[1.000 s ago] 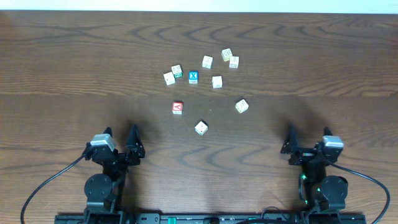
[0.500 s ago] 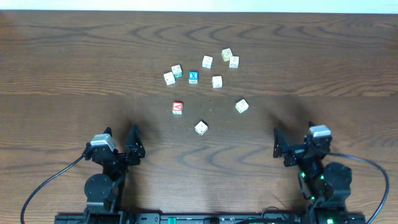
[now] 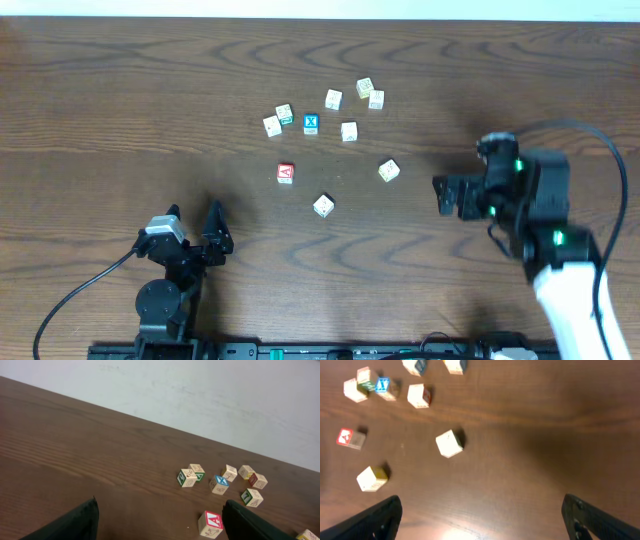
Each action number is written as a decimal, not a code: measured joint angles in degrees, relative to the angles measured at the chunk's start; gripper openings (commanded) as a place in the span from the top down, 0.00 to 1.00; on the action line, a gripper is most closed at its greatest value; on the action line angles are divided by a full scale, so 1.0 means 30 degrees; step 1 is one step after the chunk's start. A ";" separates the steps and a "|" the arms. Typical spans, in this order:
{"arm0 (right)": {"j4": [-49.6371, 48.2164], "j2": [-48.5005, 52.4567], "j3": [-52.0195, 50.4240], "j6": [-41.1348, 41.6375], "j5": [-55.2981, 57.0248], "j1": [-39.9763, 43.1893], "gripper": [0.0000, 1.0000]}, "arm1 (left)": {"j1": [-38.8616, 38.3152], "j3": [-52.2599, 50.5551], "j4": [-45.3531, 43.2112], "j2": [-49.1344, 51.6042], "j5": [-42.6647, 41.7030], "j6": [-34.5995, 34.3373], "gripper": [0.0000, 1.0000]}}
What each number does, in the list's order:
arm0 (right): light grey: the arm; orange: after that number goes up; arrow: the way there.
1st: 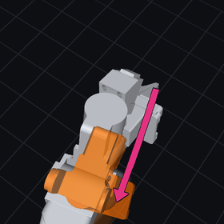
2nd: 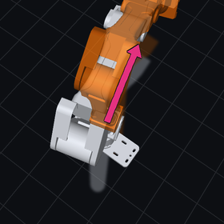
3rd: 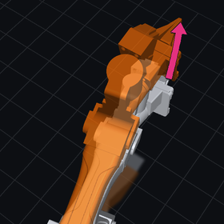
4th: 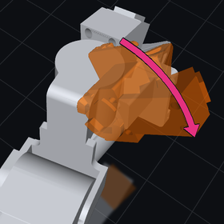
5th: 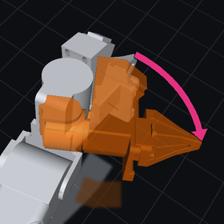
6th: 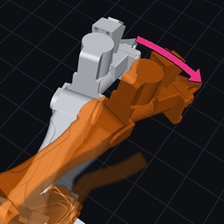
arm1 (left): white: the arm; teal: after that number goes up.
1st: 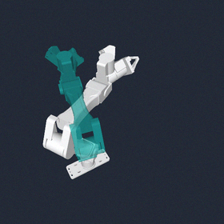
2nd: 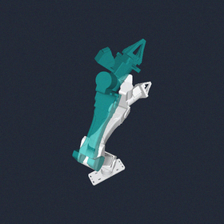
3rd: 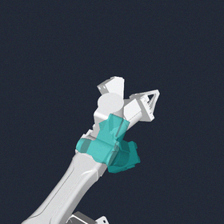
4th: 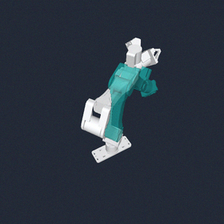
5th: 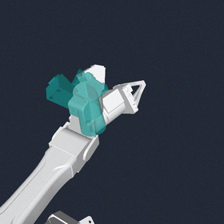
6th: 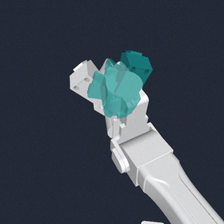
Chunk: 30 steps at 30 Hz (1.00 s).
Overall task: Lift 3 blocks
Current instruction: 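Move the right gripper over the cream block with the violin picture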
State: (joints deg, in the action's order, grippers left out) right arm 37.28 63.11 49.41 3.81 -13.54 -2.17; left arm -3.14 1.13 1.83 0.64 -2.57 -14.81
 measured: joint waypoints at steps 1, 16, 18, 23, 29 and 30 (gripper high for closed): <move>0.0801 0.0765 0.0882 -0.0036 -0.0015 -0.0058 0.01 | 0.0000 0.0000 0.0000 0.0000 0.0000 0.0000 0.21; 0.8415 0.5129 0.8983 -0.0066 -0.2586 -0.0867 0.01 | 0.0000 -0.0007 0.0000 0.0000 -0.0007 0.0000 0.20; 0.8495 0.5122 0.8983 -0.0066 -0.2965 -0.0867 0.01 | 0.0000 0.0000 0.0000 0.0000 -0.0007 -0.0007 0.21; 0.8276 0.5122 0.8983 -0.0328 -0.3417 -0.0867 0.01 | 0.0000 0.0000 0.0007 0.0000 -0.0007 0.0000 0.21; 0.8276 0.5217 0.8983 -0.0831 -0.3242 -0.1005 0.01 | 0.0000 0.0000 0.0000 0.0000 -0.0007 0.0000 0.21; 0.8233 0.5377 0.8983 -0.0874 -0.3045 -0.1297 0.01 | 0.0000 0.0000 0.0000 0.0000 0.0000 0.0000 0.20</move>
State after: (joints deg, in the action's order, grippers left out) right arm 61.98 79.24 76.36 1.19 -22.68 -6.07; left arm -3.14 1.13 1.83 0.64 -2.57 -14.81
